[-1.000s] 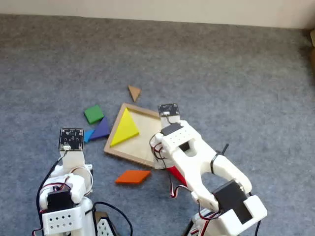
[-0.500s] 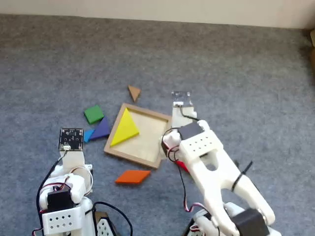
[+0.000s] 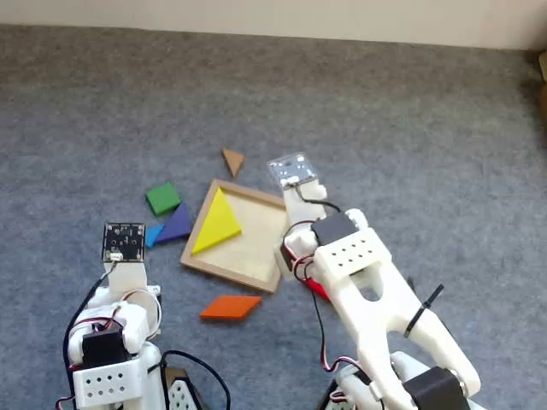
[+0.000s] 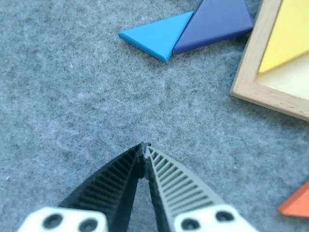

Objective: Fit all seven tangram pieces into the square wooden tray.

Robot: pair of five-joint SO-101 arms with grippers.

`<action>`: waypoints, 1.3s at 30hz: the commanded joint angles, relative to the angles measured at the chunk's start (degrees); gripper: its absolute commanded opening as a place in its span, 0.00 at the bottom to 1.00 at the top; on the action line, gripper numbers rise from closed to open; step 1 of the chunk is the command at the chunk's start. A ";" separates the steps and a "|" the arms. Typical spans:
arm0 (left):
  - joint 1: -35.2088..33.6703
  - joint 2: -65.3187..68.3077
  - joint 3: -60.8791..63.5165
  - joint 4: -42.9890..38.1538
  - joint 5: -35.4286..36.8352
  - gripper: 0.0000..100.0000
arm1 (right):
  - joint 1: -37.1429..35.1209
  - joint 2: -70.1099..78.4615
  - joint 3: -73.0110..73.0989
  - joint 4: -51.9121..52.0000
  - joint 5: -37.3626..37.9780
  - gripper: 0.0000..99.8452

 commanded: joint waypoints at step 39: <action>-1.01 -3.47 1.19 0.44 -0.26 0.01 | 4.18 22.37 -7.43 -2.51 -14.24 0.36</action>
